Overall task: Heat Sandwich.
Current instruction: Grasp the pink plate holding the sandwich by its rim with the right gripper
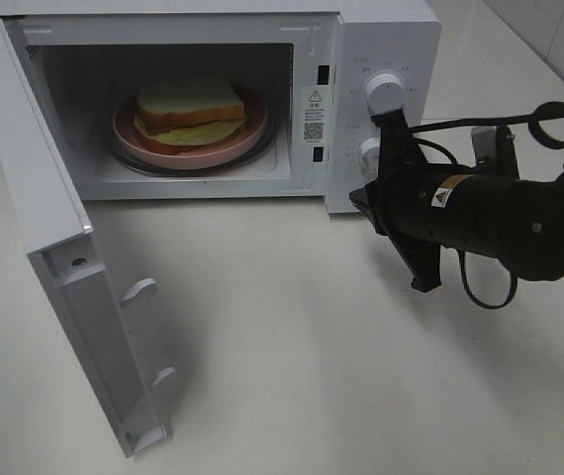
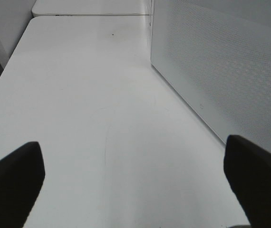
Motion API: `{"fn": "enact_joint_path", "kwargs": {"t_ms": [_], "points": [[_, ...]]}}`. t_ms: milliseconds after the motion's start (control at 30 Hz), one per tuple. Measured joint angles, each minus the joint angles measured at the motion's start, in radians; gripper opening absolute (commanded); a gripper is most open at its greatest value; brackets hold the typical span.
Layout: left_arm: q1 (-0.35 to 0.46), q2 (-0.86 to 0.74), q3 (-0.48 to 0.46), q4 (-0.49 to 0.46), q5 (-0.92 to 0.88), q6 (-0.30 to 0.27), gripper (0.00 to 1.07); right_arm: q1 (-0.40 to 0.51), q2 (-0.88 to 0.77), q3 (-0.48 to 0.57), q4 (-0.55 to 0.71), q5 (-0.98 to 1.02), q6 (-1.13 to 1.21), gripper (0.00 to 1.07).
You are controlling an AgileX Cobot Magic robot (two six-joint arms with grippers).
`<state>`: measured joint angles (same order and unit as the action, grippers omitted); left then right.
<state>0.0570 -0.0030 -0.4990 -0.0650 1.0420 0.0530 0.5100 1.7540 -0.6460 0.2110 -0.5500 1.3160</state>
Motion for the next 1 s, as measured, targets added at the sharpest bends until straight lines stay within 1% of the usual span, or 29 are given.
{"fn": "enact_joint_path", "kwargs": {"t_ms": [67,133,200,267,300,333,433,467,500,567,633,667,733,767,800,867,900,933,1000], "points": [[0.0,0.0,0.0,0.0,0.0,0.0,0.97,0.0,-0.028,0.0,-0.03,0.071,-0.059,0.0],[0.0,0.0,0.0,0.0,0.0,0.0,0.97,0.0,-0.041,0.0,-0.041,0.099,-0.085,0.0],[0.0,0.0,0.0,0.0,0.0,0.0,0.97,0.0,-0.086,0.001,-0.068,0.189,-0.189,0.0],[0.0,0.0,0.0,0.0,0.0,0.0,0.97,0.0,-0.11,0.001,-0.077,0.252,-0.266,0.0],[0.0,0.0,0.0,0.0,0.0,0.0,0.97,0.0,-0.11,0.001,-0.077,0.252,-0.266,0.0],[0.0,0.0,0.0,0.0,0.0,0.0,0.97,0.0,-0.136,-0.002,-0.079,0.312,-0.337,0.0],[0.0,0.0,0.0,0.0,0.0,0.0,0.97,0.0,-0.16,-0.029,-0.082,0.427,-0.456,0.01],[0.0,0.0,0.0,0.0,0.0,0.0,0.97,0.0,-0.16,-0.029,-0.082,0.427,-0.456,0.01],[0.0,0.0,0.0,0.0,0.0,0.0,0.97,0.0,-0.164,-0.066,-0.084,0.519,-0.54,0.01],[0.0,0.0,0.0,0.0,0.0,0.0,0.97,0.0,-0.165,-0.107,-0.085,0.612,-0.633,0.01],[0.0,0.0,0.0,0.0,0.0,0.0,0.97,0.0,-0.165,-0.123,-0.086,0.646,-0.677,0.01],[0.0,0.0,0.0,0.0,0.0,0.0,0.97,0.0,-0.165,-0.161,-0.087,0.718,-0.748,0.01],[0.0,0.0,0.0,0.0,0.0,0.0,0.97,0.0,-0.165,-0.193,-0.087,0.785,-0.82,0.01],[0.0,0.0,0.0,0.0,0.0,0.0,0.97,0.0,-0.165,-0.226,-0.087,0.837,-0.891,0.01],[0.0,0.0,0.0,0.0,0.0,0.0,0.97,0.0,-0.165,-0.226,-0.087,0.837,-0.891,0.01],[0.0,0.0,0.0,0.0,0.0,0.0,0.97,0.0,-0.165,-0.252,-0.086,0.887,-0.985,0.01],[0.0,0.0,0.0,0.0,0.0,0.0,0.97,0.0,-0.165,-0.278,-0.084,0.931,-1.082,0.02],[0.0,0.0,0.0,0.0,0.0,0.0,0.97,0.0,-0.165,-0.278,-0.084,0.931,-1.082,0.02],[0.0,0.0,0.0,0.0,0.0,0.0,0.97,0.0,-0.165,-0.306,-0.081,0.975,-1.187,0.02]]}}
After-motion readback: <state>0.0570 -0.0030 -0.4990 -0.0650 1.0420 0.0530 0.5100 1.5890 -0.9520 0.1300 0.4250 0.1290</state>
